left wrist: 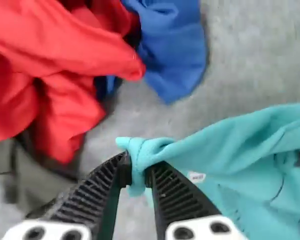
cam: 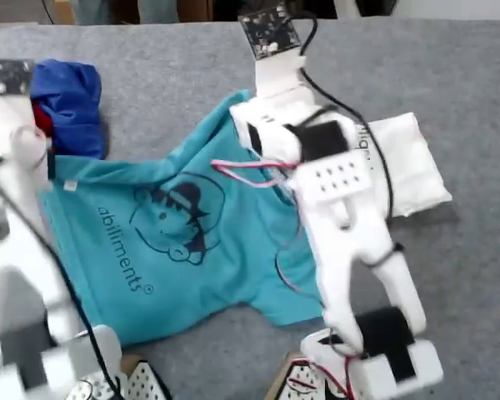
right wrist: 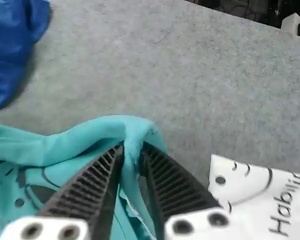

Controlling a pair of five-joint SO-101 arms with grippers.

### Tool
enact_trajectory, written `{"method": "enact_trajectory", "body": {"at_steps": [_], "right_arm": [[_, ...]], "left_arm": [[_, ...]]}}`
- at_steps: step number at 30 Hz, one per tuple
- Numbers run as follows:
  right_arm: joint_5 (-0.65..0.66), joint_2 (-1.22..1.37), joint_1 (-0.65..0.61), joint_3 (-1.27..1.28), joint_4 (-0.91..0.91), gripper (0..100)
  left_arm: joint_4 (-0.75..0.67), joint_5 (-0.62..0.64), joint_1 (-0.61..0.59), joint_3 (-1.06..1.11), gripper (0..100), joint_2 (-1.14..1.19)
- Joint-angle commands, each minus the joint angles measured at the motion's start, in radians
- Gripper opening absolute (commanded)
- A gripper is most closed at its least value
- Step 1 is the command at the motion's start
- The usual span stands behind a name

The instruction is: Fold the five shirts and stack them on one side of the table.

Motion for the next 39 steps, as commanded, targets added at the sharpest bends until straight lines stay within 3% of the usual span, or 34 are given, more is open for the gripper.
{"method": "enact_trajectory", "body": {"at_steps": [1, 4, 8, 10, 12, 15, 19, 24, 29, 32, 35, 39], "right_arm": [[0.009, 0.117, 0.041, 0.039, -0.118, 1.8], [0.003, 0.24, 0.069, 0.059, -0.08, 7.4], [-0.061, 0.298, 0.118, 0.059, -0.023, 33.5], [-0.021, 0.298, 0.123, 0.059, 0.038, 45.4], [0.012, 0.298, 0.1, 0.065, 0.127, 51.3], [0.023, 0.306, 0.04, 0.077, 0.21, 47.7], [0.021, 0.308, -0.023, 0.153, 0.178, 37.4], [0.023, 0.343, -0.015, 0.297, 0.064, 25.4], [0.026, 0.384, -0.008, 0.364, 0.078, 12.9], [0.057, 0.386, -0.009, 0.377, 0.16, 0.8], [0.08, 0.386, 0.012, 0.375, 0.299, 2.1], [0.204, 0.386, 0.052, 0.374, 0.516, 1.5]], "left_arm": [[0.104, 0.097, 0.019, -0.263, 3, 0.273], [0.233, 0.097, 0.031, -0.378, 3, 0.477], [0.327, 0.097, 0.025, -0.483, 3, 0.663], [0.365, 0.094, 0.024, -0.51, 3, 0.695], [0.377, 0.072, 0.033, -0.51, 3, 0.69], [0.382, 0.063, 0.064, -0.498, 3, 0.655], [0.376, 0.068, 0.108, -0.423, 3, 0.605], [0.321, 0.069, 0.139, -0.272, 3, 0.568], [0.245, 0.066, 0.131, -0.111, 3, 0.508], [0.215, 0.063, 0.13, -0.031, 3, 0.446], [0.204, 0.06, 0.13, 0.03, 3, 0.377], [0.213, 0.035, 0.13, 0.076, 3, 0.293]]}}
